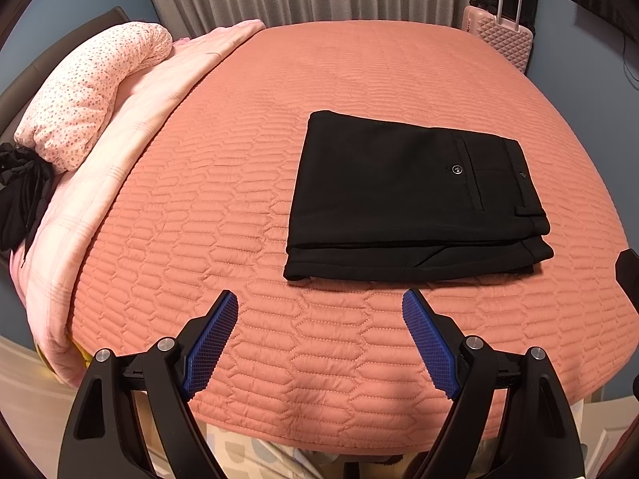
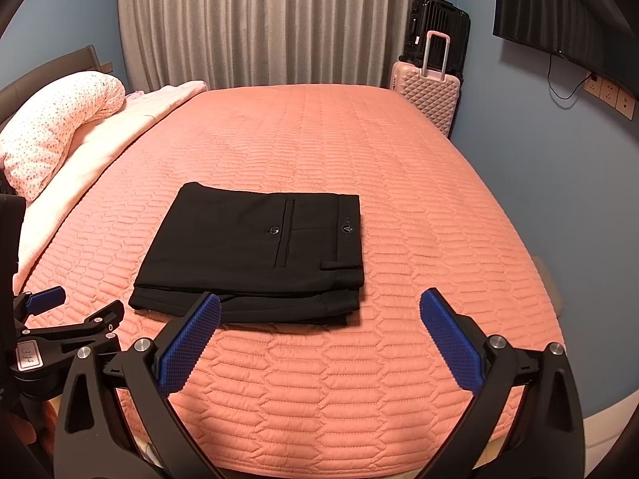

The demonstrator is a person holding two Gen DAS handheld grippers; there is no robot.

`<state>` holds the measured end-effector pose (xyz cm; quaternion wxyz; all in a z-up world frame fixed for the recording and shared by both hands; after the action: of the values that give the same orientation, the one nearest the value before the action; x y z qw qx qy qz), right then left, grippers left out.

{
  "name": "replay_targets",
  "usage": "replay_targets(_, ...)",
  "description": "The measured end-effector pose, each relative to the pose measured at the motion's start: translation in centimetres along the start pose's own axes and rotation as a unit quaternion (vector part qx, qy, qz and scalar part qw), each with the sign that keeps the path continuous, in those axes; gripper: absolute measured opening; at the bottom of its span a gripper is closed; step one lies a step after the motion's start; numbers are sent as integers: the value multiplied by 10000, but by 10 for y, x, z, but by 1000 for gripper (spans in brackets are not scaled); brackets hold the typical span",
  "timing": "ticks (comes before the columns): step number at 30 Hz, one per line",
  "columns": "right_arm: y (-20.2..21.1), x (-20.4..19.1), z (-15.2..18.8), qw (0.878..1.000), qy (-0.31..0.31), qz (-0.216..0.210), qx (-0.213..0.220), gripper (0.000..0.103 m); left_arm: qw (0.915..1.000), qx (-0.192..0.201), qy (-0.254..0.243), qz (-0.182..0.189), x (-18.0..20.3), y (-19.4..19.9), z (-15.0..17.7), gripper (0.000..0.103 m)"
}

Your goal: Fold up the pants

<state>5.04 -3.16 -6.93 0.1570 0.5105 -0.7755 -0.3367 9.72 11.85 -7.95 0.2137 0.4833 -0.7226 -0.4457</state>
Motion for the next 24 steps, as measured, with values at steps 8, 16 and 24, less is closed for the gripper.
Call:
replay_targets(8, -2, -2, 0, 10000, 8, 0, -13, 98, 10000, -5, 0, 14, 0, -2, 0, 82)
replay_targets(16, -4, -3, 0, 10000, 17, 2, -24, 98, 10000, -25, 14, 12, 1, -4, 0, 82)
replay_targets(24, -5, -5, 2, 10000, 23, -18, -21, 98, 10000, -23, 48, 7, 1, -2, 0, 82)
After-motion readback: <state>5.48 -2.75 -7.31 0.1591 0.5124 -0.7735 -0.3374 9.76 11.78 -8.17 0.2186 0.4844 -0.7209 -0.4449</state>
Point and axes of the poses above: each gripper's, at about its wrist camera, not at the fingertips, and y roughly against the way its jaws point, x to its right, z to its underside, the point moved 2 cm from there along -y, roughly the way its jaws point, and after that the axes turned 11 degrees about -y, right-handed, at the moved point
